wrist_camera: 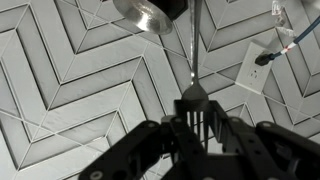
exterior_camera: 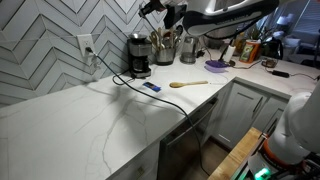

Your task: Move the silver fork to the right

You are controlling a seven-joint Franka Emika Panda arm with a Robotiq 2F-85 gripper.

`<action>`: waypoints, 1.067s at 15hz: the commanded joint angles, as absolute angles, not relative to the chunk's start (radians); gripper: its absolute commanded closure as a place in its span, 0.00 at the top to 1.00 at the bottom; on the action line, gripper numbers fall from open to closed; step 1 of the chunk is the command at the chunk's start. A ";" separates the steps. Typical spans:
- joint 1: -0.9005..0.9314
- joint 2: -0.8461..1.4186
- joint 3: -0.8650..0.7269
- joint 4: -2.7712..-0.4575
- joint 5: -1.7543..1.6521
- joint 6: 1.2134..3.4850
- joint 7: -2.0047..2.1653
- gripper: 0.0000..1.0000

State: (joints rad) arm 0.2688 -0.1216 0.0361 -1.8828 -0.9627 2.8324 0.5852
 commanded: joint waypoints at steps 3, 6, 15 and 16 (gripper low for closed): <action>0.228 -0.090 -0.002 -1.815 -0.955 2.758 0.612 0.07; 0.198 -0.074 -0.034 -1.779 -0.955 2.702 0.611 0.07; 0.118 -0.015 -0.139 -1.771 -0.846 2.507 0.569 0.07; 0.057 -0.008 -0.098 -1.773 -0.830 2.475 0.570 0.07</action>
State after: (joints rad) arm 0.1281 -0.0267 -0.1292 -1.7668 -0.8861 2.5399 0.5884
